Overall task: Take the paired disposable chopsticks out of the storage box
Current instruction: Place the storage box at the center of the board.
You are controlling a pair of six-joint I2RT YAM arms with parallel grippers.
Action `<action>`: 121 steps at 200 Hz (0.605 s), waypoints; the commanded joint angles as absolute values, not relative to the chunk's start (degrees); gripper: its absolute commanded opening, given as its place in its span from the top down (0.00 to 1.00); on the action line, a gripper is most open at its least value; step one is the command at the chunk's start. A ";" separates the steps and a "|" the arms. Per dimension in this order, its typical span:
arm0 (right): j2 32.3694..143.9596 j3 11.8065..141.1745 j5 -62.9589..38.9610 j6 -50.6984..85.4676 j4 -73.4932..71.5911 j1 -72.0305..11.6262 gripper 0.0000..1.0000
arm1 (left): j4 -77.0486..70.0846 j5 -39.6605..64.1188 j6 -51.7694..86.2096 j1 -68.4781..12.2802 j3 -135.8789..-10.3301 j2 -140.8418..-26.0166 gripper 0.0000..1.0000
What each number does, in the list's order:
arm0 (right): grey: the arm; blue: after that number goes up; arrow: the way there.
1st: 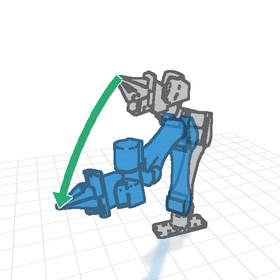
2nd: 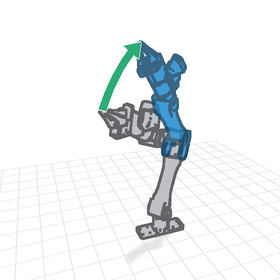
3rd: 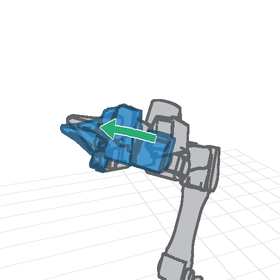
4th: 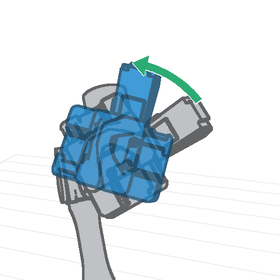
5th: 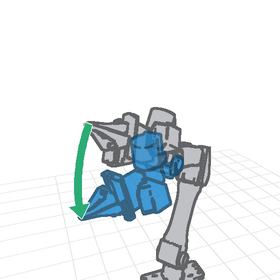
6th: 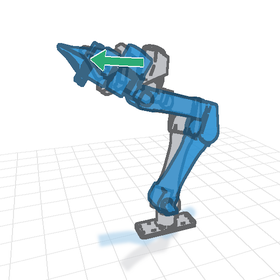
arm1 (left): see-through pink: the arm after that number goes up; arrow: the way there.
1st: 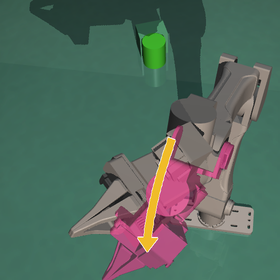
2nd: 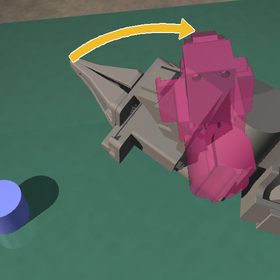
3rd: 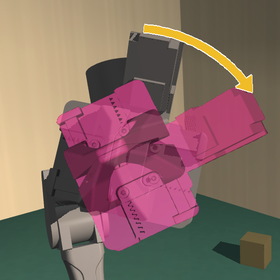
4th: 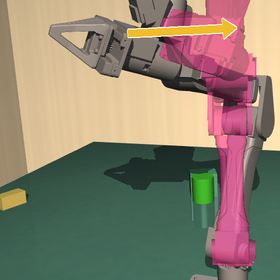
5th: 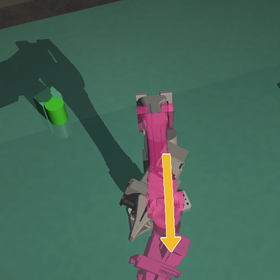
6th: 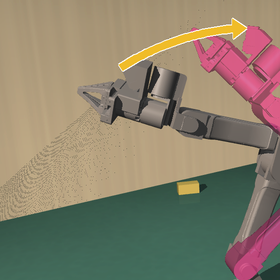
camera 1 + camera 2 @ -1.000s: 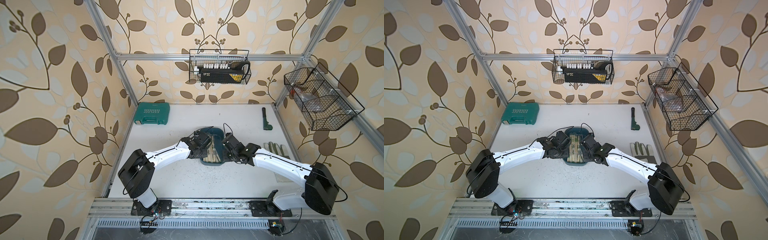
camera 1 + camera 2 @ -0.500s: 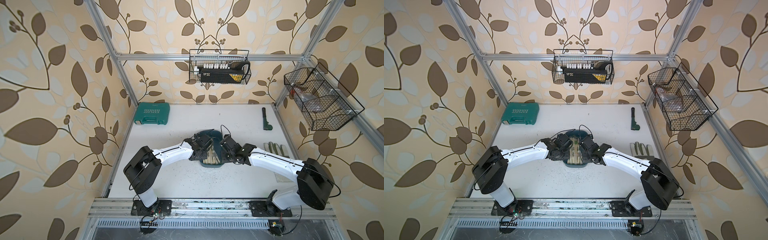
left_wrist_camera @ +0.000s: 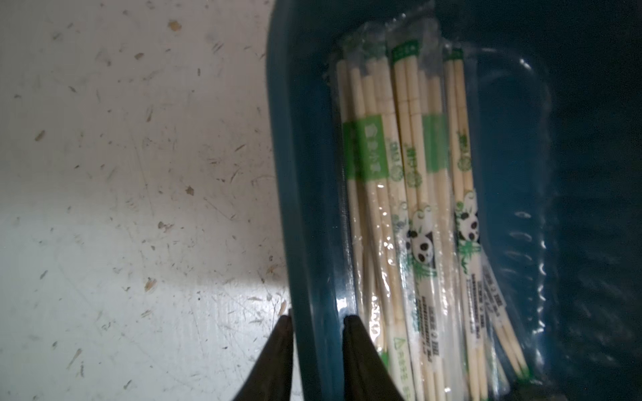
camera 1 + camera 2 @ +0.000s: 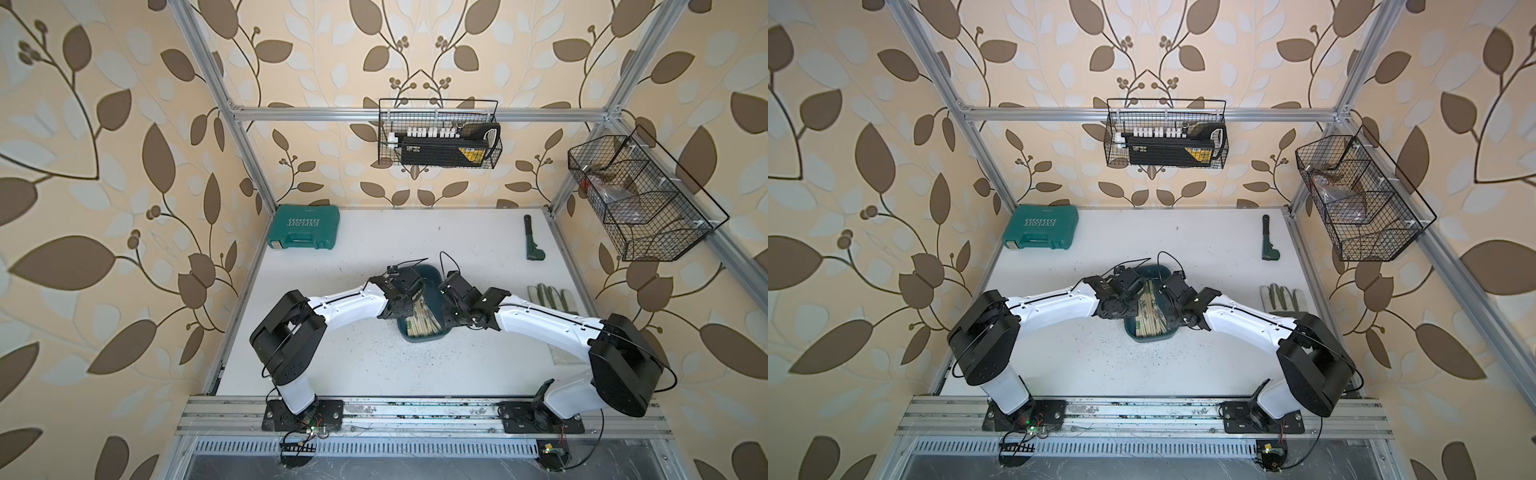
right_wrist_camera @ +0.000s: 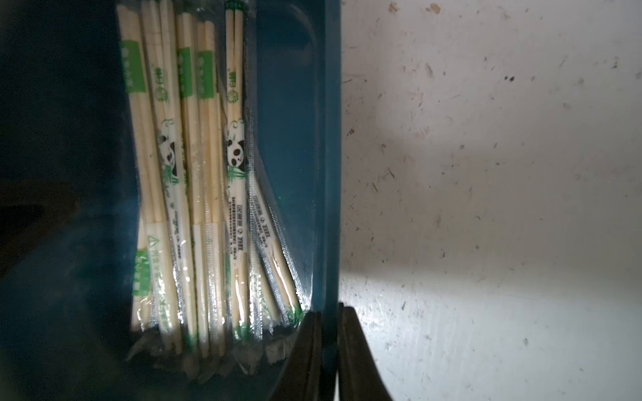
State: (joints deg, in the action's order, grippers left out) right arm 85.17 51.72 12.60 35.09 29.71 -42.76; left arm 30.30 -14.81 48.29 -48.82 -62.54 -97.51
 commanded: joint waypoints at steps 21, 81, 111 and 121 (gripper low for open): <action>83.26 50.45 12.20 34.30 32.33 -42.99 0.83 | 30.60 -18.25 47.52 -48.95 -62.97 -96.19 0.62; 82.12 51.95 9.99 35.68 33.63 -42.98 0.57 | 26.94 -16.56 44.19 -48.95 -63.63 -98.61 0.79; 78.59 52.14 10.18 35.77 34.17 -42.98 0.51 | 27.77 -18.07 42.82 -48.96 -65.09 -99.01 0.82; 77.61 52.78 10.45 35.53 35.08 -42.98 0.51 | 27.86 -18.30 42.48 -48.87 -65.55 -99.46 0.84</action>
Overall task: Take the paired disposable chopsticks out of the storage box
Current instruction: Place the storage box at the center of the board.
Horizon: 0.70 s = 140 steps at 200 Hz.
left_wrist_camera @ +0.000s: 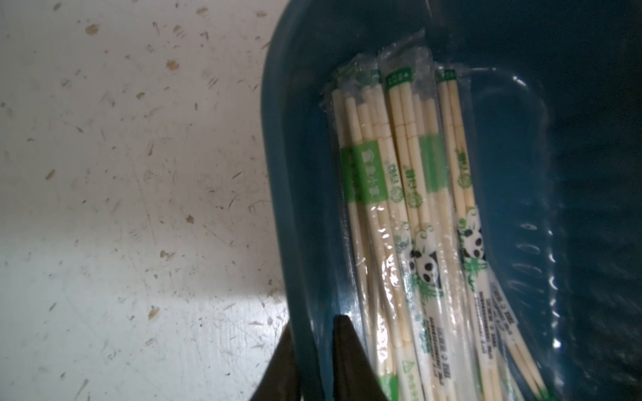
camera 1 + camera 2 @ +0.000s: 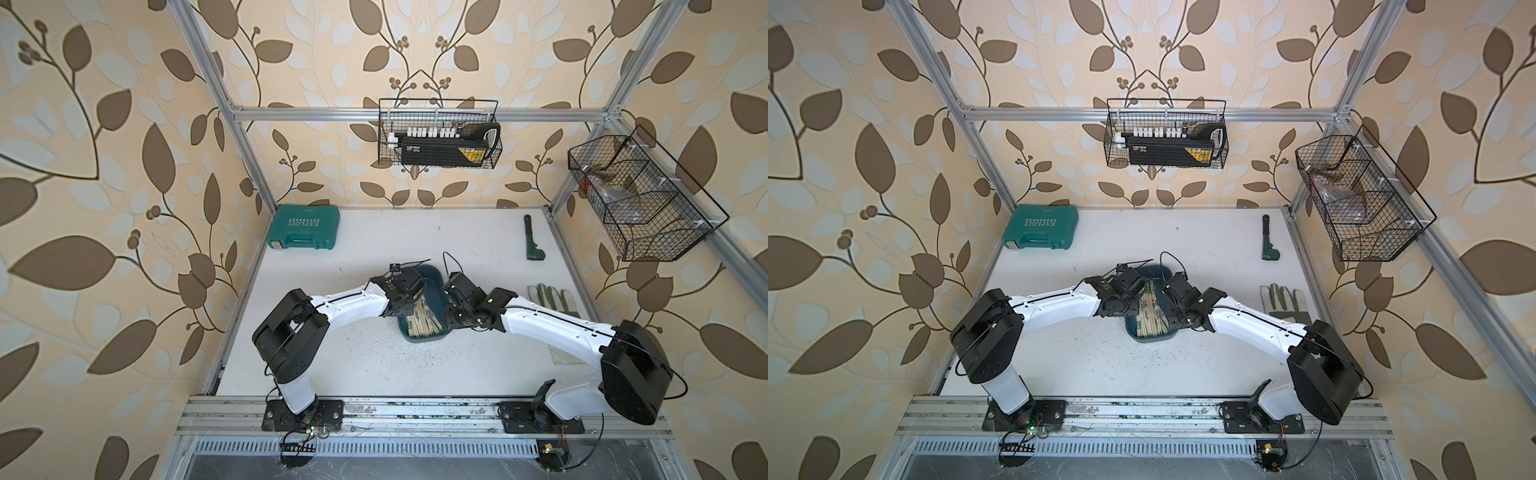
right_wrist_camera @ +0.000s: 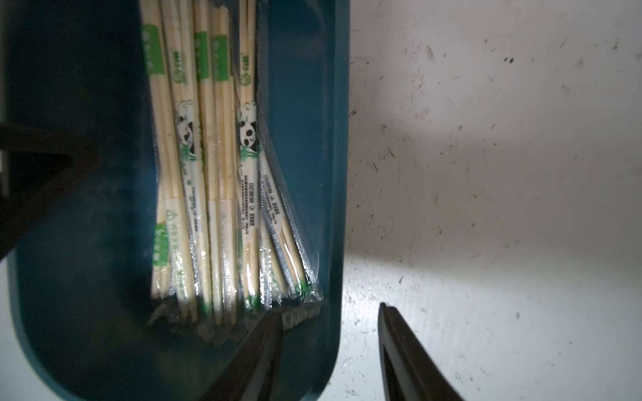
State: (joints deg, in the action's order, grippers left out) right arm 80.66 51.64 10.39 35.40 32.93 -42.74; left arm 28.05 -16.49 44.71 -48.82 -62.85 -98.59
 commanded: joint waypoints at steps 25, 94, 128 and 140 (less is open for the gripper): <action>74.75 54.46 10.94 34.99 37.69 -42.93 0.50 | 28.44 -18.78 40.69 -48.64 -67.48 -101.52 0.85; 66.74 54.97 10.12 33.28 42.06 -38.85 0.45 | 31.13 -21.18 38.77 -48.34 -71.10 -103.12 0.80; 66.53 54.18 9.59 32.18 42.19 -37.28 0.45 | 32.46 -20.68 40.38 -48.34 -71.25 -102.85 0.84; 66.92 54.14 9.49 31.79 42.10 -36.93 0.45 | 32.62 -21.28 41.50 -48.33 -70.62 -102.78 0.88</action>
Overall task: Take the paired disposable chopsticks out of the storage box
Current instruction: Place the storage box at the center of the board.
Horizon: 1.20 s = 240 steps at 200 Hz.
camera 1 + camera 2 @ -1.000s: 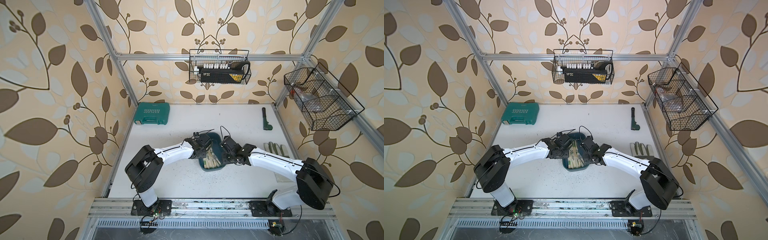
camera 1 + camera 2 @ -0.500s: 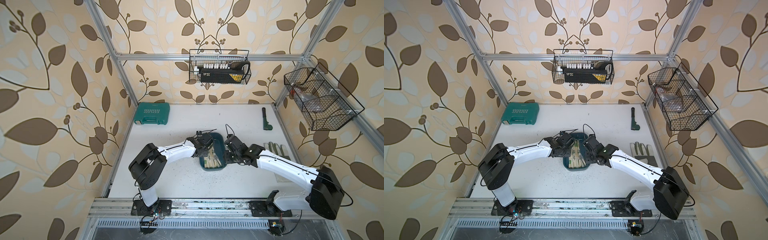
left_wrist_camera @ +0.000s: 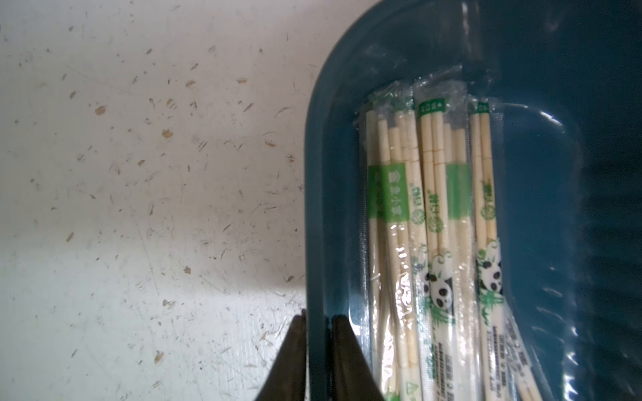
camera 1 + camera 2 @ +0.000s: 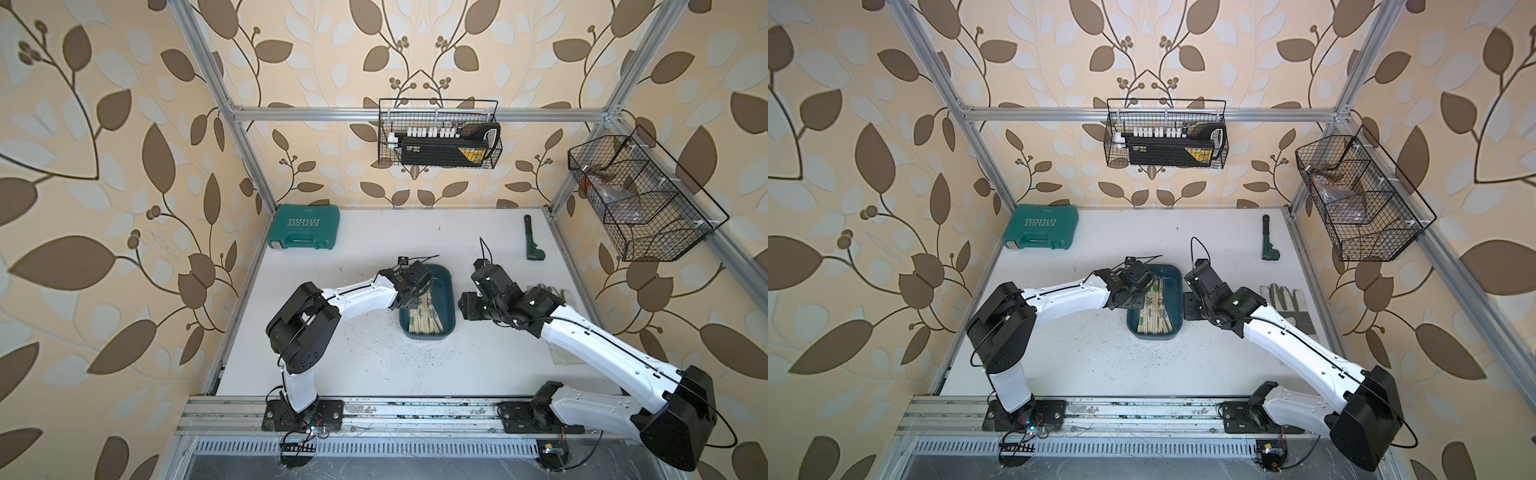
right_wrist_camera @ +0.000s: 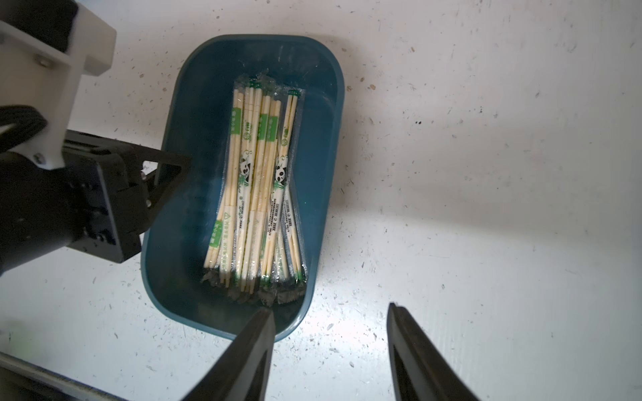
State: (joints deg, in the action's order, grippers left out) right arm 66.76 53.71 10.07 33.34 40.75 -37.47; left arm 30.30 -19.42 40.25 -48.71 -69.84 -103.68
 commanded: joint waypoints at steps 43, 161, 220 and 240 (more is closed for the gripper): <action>66.93 53.11 9.51 31.11 40.71 -36.87 0.43 | 33.75 -21.67 44.15 -48.34 -69.81 -103.33 0.90; 81.07 60.12 2.23 29.85 38.09 -36.74 0.42 | 30.21 -14.31 47.55 -49.79 -68.29 -99.18 0.77; 83.40 66.14 4.47 29.23 42.65 -37.03 0.45 | 32.08 -14.61 48.69 -50.02 -68.12 -96.51 0.76; 85.18 67.65 5.62 29.38 43.83 -37.70 0.46 | 33.96 -18.76 47.58 -50.02 -68.13 -94.88 0.75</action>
